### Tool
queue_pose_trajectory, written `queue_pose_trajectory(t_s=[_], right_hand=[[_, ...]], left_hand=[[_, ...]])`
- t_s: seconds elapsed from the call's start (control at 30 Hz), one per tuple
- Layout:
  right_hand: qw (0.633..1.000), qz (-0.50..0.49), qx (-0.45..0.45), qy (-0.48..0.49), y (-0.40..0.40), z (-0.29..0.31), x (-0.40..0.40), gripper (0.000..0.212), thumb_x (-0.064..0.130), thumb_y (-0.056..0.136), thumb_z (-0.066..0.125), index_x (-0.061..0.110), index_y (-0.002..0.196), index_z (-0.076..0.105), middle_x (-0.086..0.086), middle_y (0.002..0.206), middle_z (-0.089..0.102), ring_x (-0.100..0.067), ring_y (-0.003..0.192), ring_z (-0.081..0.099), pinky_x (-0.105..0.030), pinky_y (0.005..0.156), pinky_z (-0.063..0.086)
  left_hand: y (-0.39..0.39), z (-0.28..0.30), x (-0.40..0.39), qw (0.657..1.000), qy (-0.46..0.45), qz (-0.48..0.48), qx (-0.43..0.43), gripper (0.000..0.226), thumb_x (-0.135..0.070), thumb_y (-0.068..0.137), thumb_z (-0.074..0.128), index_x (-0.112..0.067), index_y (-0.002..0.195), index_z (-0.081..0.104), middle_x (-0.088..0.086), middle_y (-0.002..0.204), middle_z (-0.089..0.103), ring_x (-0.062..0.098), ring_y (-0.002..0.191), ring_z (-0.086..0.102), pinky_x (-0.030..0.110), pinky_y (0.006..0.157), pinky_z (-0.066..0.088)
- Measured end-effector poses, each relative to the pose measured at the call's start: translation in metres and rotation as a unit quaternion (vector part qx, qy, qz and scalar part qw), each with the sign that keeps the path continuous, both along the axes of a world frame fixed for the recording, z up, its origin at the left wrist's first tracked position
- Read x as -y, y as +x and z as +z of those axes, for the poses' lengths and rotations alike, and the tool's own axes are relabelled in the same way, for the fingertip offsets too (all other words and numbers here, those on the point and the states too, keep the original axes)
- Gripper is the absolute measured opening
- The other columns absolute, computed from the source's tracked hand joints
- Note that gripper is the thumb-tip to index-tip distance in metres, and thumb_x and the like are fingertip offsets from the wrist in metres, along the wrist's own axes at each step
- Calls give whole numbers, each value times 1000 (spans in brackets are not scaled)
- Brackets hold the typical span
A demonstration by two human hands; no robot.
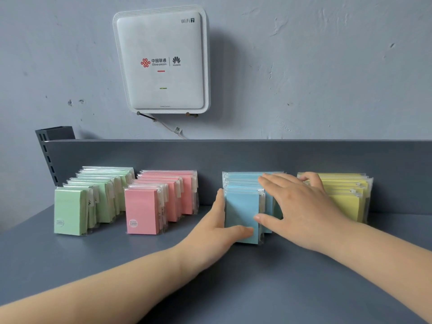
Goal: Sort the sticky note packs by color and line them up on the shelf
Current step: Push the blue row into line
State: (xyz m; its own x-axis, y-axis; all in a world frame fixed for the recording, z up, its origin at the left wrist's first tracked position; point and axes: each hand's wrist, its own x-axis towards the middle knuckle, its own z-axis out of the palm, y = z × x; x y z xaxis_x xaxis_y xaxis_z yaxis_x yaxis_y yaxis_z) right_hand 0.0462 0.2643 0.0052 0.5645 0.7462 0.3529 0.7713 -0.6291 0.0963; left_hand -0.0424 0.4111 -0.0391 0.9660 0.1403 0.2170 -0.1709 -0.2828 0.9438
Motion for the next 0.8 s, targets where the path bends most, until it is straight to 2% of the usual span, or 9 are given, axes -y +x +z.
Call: queue_pose_trajectory(t_s=[0.1,0.17,0.23,0.3,0.37,0.47,0.6,0.7,0.8], right_hand=[[1000,2,1,0,0,1,0,73,64,87,37,28,147,16,16,155,14,-3,142,11,-33,110,8],[1000,4,3,0,0,1,0,72,63,87,37,27,146,17,17,154,16,-3,141,12,-33,109,9],[1000,6,2,1,0,1,0,71,62,87,37,27,146,18,17,153,18,-3,141,13,-33,109,9],[1000,6,3,0,-1,1,0,72,62,88,37,26,146,17,16,153,17,-4,141,13,-33,109,9],[1000,7,2,1,0,1,0,71,61,88,38,26,146,18,16,153,18,-4,141,14,-33,109,9],[1000,8,1,4,1,3,0,69,60,88,39,26,145,20,16,153,20,-4,141,16,-33,109,10],[1000,11,5,5,1,2,0,66,60,88,40,26,142,25,16,150,25,-5,139,20,-34,107,13],[1000,13,9,6,1,1,1,63,60,88,40,26,140,28,15,146,31,-6,137,24,-33,106,15],[1000,16,9,9,2,1,0,63,60,88,40,25,139,30,14,145,33,-7,136,25,-34,106,15]], left_hand=[[-2,5,-1,1000,19,15,6,66,-10,76,60,-33,133,35,-27,128,53,-12,119,47,7,92,40],[-1,8,-4,998,13,51,13,74,-10,83,63,-37,138,22,-37,136,33,-21,120,35,2,92,33],[0,10,-5,996,1,84,3,88,-13,84,64,-33,148,7,-33,142,16,-15,128,25,9,99,29],[3,5,-5,999,-7,54,-2,84,-16,76,65,-26,146,21,-17,149,32,-2,132,37,21,107,36],[3,0,1,1000,7,22,-1,71,-9,72,60,-26,136,35,-11,132,55,0,119,53,21,98,46],[5,-3,2,1000,-2,-2,2,68,-3,74,55,-29,133,35,-13,128,57,-4,115,54,11,88,46],[2,1,4,1000,13,11,-4,64,3,80,58,-26,132,35,-16,126,57,-11,111,54,6,84,44],[5,8,2,995,47,85,4,74,-3,88,57,-35,139,14,-36,133,33,-35,109,29,-9,81,29],[14,19,-5,984,123,127,8,85,-23,92,55,-26,149,-8,-21,154,0,-18,129,3,-1,97,10]])
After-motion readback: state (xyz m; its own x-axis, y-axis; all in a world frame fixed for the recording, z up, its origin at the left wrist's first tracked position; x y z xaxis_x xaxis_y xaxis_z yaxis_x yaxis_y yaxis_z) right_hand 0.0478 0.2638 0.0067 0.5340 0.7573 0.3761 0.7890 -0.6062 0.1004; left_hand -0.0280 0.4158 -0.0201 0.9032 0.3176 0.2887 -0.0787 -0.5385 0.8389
